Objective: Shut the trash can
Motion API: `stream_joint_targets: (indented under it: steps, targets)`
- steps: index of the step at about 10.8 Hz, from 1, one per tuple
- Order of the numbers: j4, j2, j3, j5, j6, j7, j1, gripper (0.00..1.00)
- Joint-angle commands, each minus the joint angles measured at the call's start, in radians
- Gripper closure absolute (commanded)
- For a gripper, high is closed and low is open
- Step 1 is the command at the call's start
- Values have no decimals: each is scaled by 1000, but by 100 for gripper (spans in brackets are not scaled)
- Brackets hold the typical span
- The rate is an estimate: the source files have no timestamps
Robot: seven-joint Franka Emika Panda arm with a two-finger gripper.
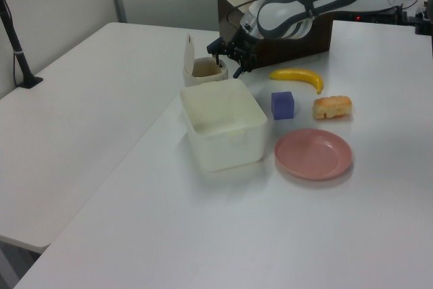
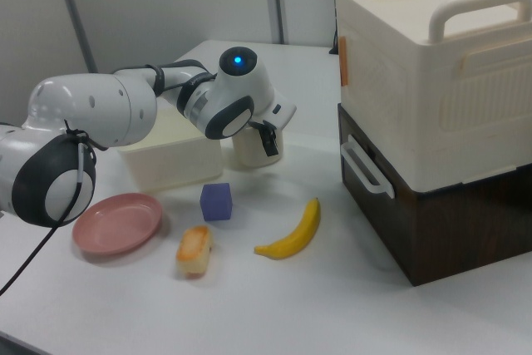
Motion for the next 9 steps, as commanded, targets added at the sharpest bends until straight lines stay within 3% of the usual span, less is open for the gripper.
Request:
stream_joint_targets:
  steps: [1,9]
  targets:
    - [-70,-46,-22,19,0,3,12,0]
    - [-201,-179,-68,17,-142,9,17,0]
